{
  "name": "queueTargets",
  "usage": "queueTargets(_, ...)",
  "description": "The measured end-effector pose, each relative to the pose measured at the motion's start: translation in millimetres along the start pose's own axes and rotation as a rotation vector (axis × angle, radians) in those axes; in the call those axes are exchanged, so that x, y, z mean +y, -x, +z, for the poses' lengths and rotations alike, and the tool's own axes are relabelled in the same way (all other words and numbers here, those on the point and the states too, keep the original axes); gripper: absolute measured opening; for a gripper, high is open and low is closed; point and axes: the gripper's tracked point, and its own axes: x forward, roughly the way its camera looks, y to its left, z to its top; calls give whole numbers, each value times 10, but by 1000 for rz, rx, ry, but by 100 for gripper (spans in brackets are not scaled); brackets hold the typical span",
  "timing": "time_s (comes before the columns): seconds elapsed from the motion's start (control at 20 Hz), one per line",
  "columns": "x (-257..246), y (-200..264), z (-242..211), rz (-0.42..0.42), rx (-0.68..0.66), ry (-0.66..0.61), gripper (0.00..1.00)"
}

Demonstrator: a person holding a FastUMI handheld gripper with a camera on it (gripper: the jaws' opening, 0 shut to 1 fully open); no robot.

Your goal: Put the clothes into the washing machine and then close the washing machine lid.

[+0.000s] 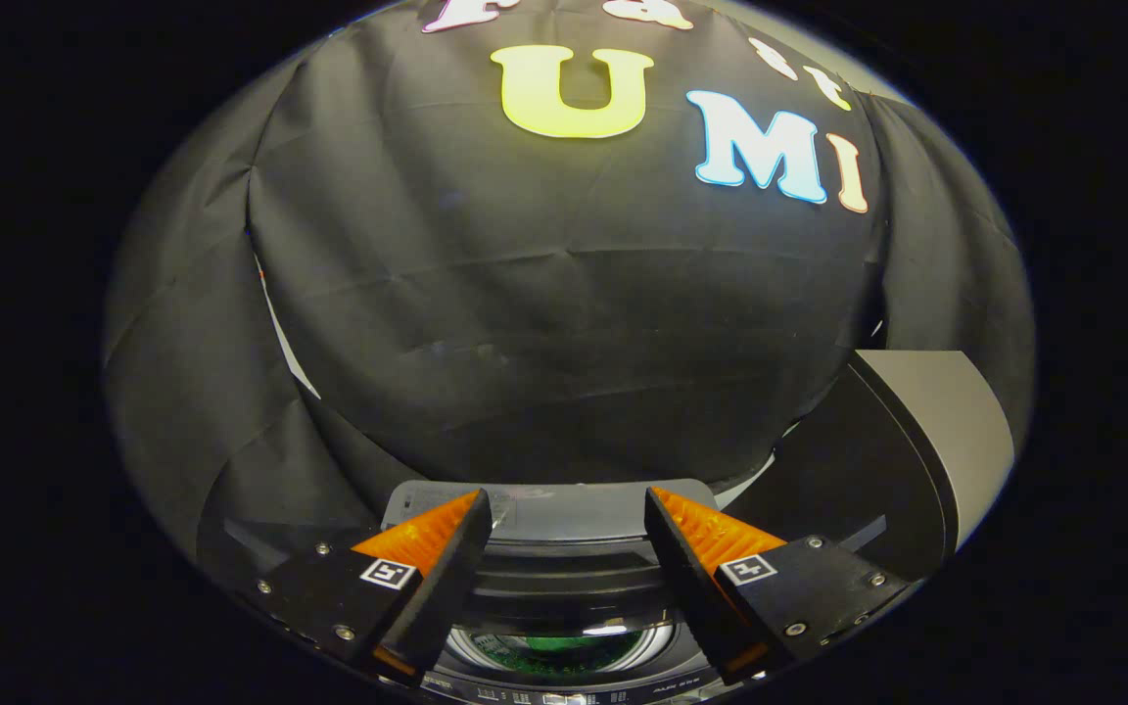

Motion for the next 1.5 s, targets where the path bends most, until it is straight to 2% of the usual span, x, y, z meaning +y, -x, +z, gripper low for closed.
queueTargets(0.3, 84, 252, -472, 19, -12, -19, 96)
queueTargets(0.5, 204, 359, -769, 20, 11, 37, 96)
queueTargets(0.85, 441, 645, -939, 60, -31, 83, 97)
queueTargets(1.15, 266, 1183, -892, 64, -146, 49, 98)
queueTargets(1.5, -242, 2190, -884, 70, -324, -5, 97)
